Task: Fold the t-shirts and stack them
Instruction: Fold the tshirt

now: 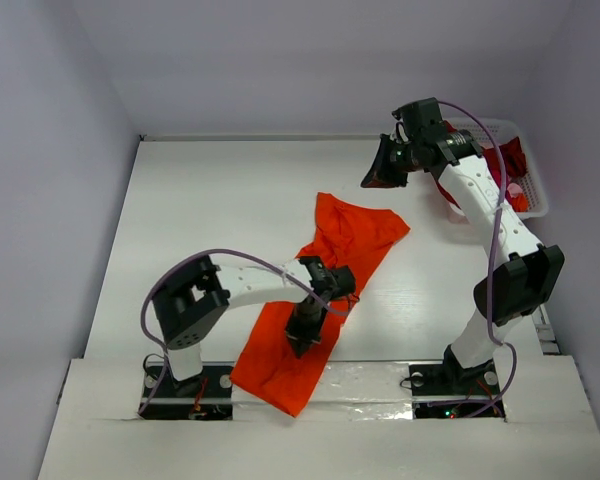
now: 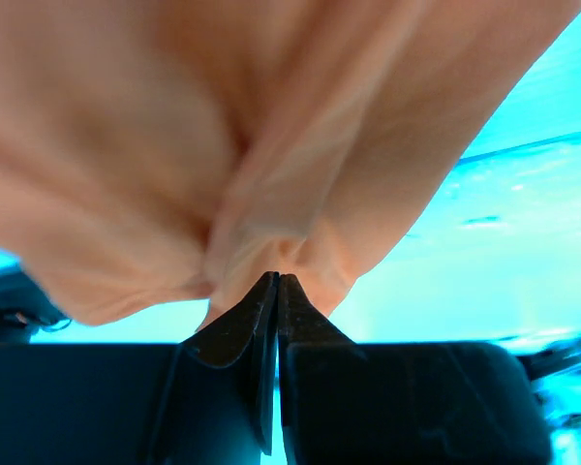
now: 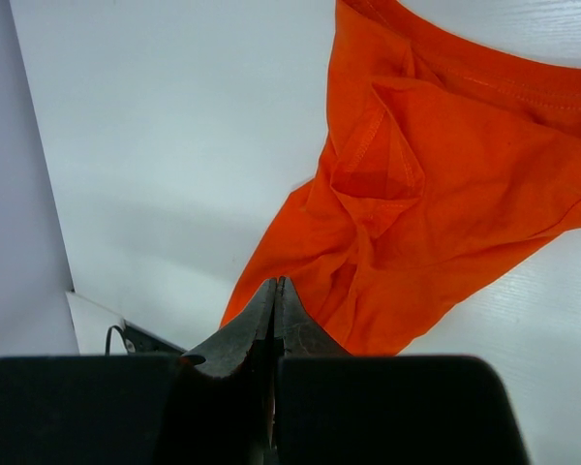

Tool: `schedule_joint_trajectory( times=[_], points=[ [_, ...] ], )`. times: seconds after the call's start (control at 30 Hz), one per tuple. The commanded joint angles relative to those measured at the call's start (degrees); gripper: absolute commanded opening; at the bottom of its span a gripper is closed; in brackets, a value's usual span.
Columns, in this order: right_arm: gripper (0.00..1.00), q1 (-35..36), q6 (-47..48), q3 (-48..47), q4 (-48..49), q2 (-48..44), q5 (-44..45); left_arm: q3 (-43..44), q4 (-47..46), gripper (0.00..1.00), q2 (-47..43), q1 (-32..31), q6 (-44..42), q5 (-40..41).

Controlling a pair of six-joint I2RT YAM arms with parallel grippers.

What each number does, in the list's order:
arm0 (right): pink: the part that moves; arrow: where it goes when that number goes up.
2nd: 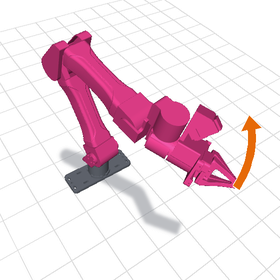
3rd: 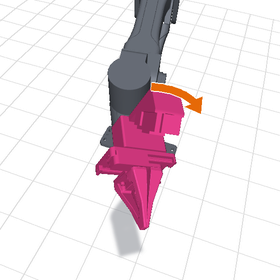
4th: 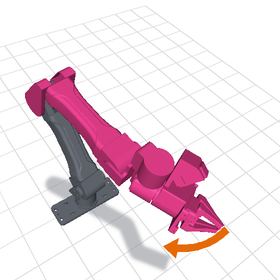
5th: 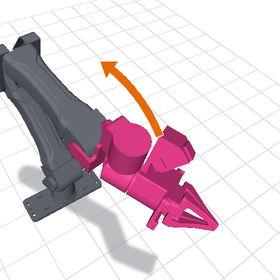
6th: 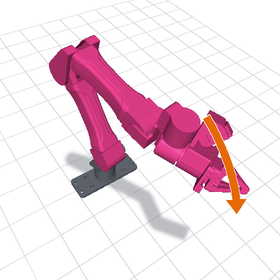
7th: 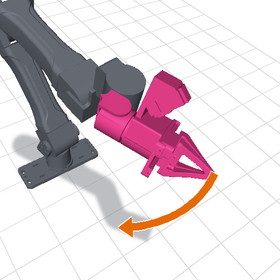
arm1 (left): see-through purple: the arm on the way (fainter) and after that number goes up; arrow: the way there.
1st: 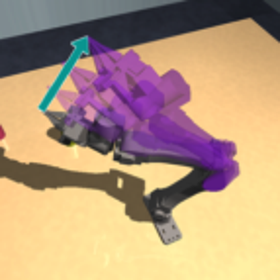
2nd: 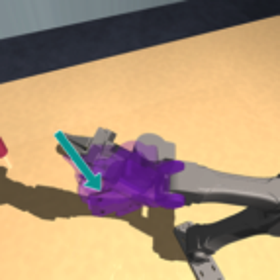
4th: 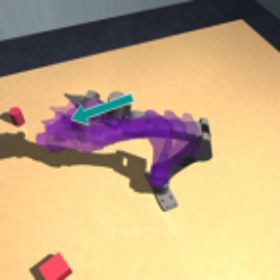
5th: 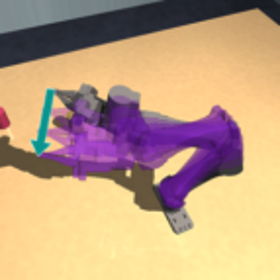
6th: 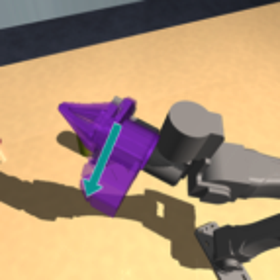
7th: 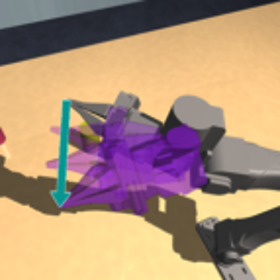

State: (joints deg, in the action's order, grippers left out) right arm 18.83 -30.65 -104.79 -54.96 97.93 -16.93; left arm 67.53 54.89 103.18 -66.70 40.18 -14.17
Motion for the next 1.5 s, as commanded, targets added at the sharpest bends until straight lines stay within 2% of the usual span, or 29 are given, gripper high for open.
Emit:
schedule_joint_trajectory(
  times=[0.0, 0.03, 0.2, 0.37, 0.47, 0.53, 0.63, 0.77, 0.9, 0.97, 1.0, 1.17, 1.3, 1.47],
  points=[
    [0.00, 0.3, 0.8, -1.6, 0.5, -1.2, 0.7, 2.6, 5.4, 0.00, -8.7, 5.0, 5.2, 6.5],
    [0.00, 0.3, 0.7, -1.5, 0.6, -1.3, 0.8, 3.5, 6.9, 0.00, -9.7, 6.5, 6.0, 10.0],
    [0.00, 0.3, 0.8, -2.3, -0.3, -1.6, 2.2, 10.0, 4.5, 0.00, -10.6, 14.7, 4.9, 15.6],
    [0.00, 0.3, 1.6, -3.0, -2.3, -3.1, 4.7, 19.4, -3.7, 0.00, -4.0, 19.7, 0.6, 14.8],
    [0.00, 0.3, 1.7, -3.0, -3.2, -4.5, 5.7, 26.8, -6.6, 0.04, 1.7, 21.0, -2.0, 14.5],
    [0.00, 0.3, 1.7, -2.1, -3.6, -5.6, 5.7, 30.0, -8.6, 0.02, 5.6, 21.7, -3.9, 14.4],
    [0.00, 0.3, 1.3, -0.9, -4.0, -6.4, 6.4, 34.7, -9.9, 0.00, 9.8, 23.6, -4.5, 10.3],
    [0.00, 0.3, 1.0, -0.1, -4.5, -7.4, 7.6, 37.9, -8.1, 0.00, 11.6, 24.2, -5.5, 9.3],
    [0.00, 0.3, 1.1, -0.2, -4.6, -7.2, 7.8, 34.6, -5.2, 0.00, 9.9, 24.2, -7.7, 9.9],
    [0.00, 0.3, 1.1, -0.4, -4.7, -6.9, 7.3, 29.5, -5.3, 0.07, 7.7, 24.2, -8.3, 9.7],
    [0.00, 0.3, 1.1, -0.7, -4.8, -6.4, 7.2, 27.9, -5.4, 0.13, 5.0, 23.6, -8.5, 9.5],
    [0.00, 0.3, 1.2, -1.2, -4.7, -5.4, 6.6, 19.4, -4.1, 0.21, -1.9, 20.0, -9.9, 10.0],
    [0.00, 0.3, 1.2, -1.6, -4.3, -4.9, 5.9, 13.9, -5.5, 0.33, -6.2, 16.0, -10.2, 12.2],
    [0.00, 0.3, 1.2, -1.5, -4.3, -4.3, 5.8, 11.7, -10.3, 0.35, -5.8, 11.1, -10.8, 10.0]
  ],
)
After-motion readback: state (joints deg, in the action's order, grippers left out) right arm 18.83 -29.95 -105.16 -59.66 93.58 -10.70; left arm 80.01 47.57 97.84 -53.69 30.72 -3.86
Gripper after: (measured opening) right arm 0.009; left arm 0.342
